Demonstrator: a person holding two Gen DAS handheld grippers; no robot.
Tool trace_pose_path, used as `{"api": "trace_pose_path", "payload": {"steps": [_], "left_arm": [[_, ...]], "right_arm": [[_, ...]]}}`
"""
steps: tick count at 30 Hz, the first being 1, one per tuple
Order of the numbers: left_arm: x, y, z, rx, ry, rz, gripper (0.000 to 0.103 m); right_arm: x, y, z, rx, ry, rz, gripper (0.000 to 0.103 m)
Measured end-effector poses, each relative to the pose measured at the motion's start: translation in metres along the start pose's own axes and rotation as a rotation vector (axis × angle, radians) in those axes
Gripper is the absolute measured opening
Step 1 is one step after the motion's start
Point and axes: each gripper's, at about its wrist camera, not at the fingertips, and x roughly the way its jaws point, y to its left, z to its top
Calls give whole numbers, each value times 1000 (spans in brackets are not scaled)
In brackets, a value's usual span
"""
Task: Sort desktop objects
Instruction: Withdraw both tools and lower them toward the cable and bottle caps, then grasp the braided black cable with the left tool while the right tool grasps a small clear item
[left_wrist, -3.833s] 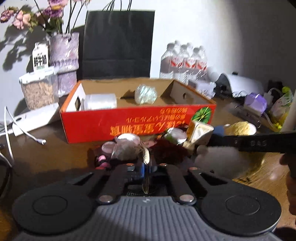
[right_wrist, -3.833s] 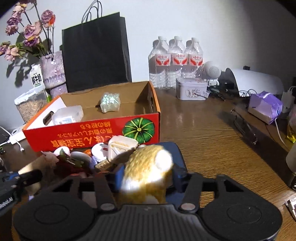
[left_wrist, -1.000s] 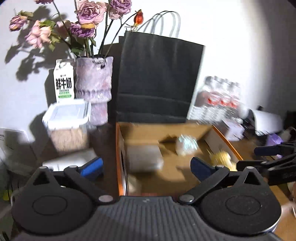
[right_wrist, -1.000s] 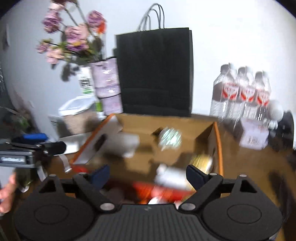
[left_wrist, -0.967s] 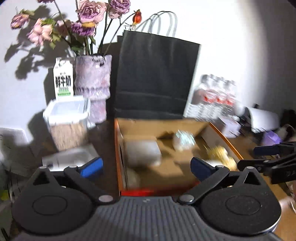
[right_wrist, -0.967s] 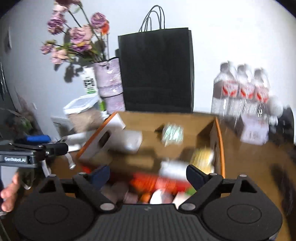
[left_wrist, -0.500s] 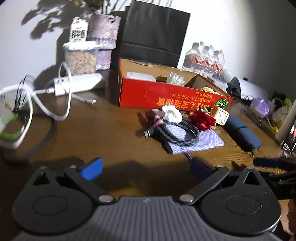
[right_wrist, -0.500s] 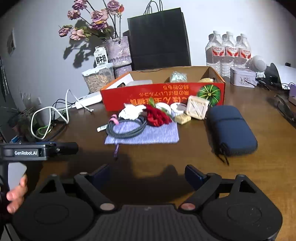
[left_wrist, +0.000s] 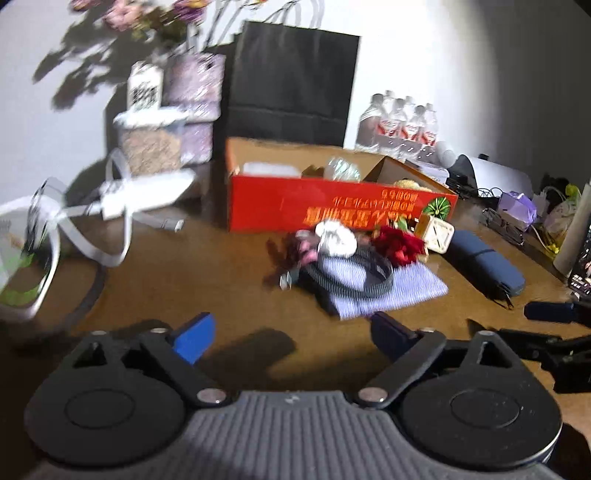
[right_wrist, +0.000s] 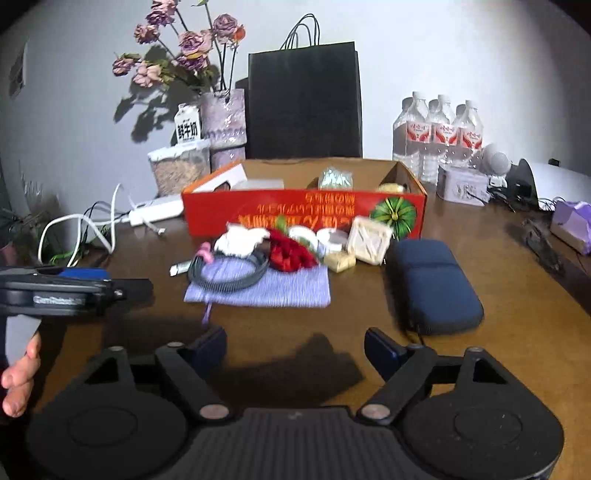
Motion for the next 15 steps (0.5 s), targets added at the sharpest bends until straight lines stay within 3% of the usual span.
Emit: {"api": "trace_pose_path", "payload": {"steps": [4,8,12,14,15], "left_arm": [[32,4,26,19,28,-21,76],[64,2,46,22,86,-94,76],[85,-4,52,42,112,-84,75],[91,-3,51,37,127,-65,69],[96,-1,50,27,141,-73,56]], "right_arm": [[25,-4,23,16,-24,18,71],[58,-8,46,48,-20,34,70],[88,-10,60,80,4,51,66],[103,-10,65,87,24,59,64],[109,-9,66,89,30,62,62]]}}
